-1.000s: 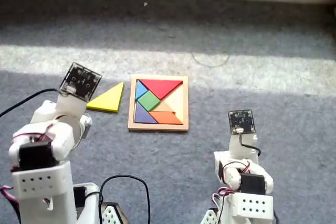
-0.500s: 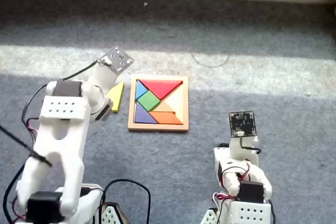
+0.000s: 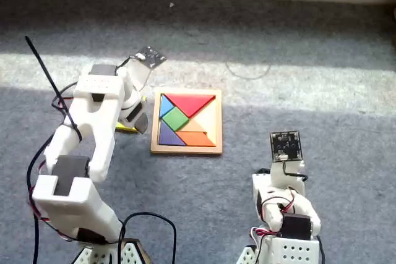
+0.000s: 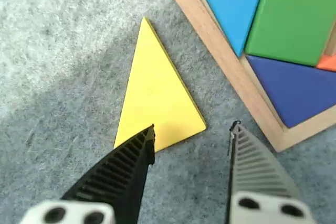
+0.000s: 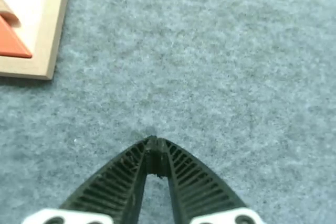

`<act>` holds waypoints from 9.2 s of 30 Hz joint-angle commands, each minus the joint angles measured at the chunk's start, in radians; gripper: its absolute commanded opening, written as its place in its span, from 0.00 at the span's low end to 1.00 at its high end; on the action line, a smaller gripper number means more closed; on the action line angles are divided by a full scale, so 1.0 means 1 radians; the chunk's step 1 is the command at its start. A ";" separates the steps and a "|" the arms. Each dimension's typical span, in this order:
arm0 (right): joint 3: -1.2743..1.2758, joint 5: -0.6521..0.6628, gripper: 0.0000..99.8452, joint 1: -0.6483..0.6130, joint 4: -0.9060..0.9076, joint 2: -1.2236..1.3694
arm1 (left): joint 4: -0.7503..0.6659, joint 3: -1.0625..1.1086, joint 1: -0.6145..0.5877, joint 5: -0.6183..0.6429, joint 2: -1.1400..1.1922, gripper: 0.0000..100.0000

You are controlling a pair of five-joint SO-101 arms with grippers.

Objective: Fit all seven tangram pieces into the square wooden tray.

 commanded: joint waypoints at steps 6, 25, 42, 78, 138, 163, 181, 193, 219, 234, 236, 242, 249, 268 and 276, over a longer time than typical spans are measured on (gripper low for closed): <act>0.028 -0.002 0.01 0.010 0.001 -0.015 | 0.107 -0.317 -0.053 0.023 0.260 0.25; 0.028 -0.002 0.01 0.010 0.001 -0.015 | 0.420 -0.691 -0.058 0.021 0.509 0.25; 0.028 -0.002 0.01 0.010 0.001 -0.018 | 0.512 -0.611 -0.038 0.021 0.323 0.25; 0.028 -0.002 0.01 0.012 0.001 -0.019 | -0.133 0.028 -0.073 -0.081 0.027 0.27; 0.030 -0.002 0.01 0.013 0.001 -0.019 | 0.244 0.016 -0.088 -0.209 -0.312 0.01; 0.030 -0.002 0.01 0.013 0.002 -0.019 | -0.158 0.498 -0.260 -0.338 -0.424 0.27; 0.030 -0.002 0.01 0.013 0.002 -0.019 | -0.157 0.487 -0.263 -0.338 -0.460 0.30; 0.030 -0.002 0.01 0.013 0.002 -0.019 | -0.284 0.489 -0.298 -0.342 -0.398 0.34; 0.030 -0.002 0.01 0.013 0.002 -0.019 | -0.505 0.489 -0.285 -0.410 -0.191 0.25; 0.030 -0.002 0.01 0.013 0.002 -0.019 | -0.258 0.496 -0.206 -0.407 -0.535 0.23; 0.030 -0.002 0.01 0.013 0.002 -0.019 | -0.252 0.496 -0.203 -0.407 -0.565 0.23; 0.030 -0.002 0.01 0.013 0.002 -0.019 | -0.255 0.495 -0.209 -0.325 -0.576 0.27; 0.030 -0.002 0.01 0.013 0.002 -0.019 | -0.285 0.450 -0.288 -0.322 -0.456 0.33; 0.030 -0.002 0.01 0.013 0.002 -0.019 | 0.023 -0.197 -0.328 -0.331 0.211 0.35; 0.030 -0.002 0.01 0.013 0.002 -0.019 | 0.198 -0.257 -0.274 -0.331 0.232 0.34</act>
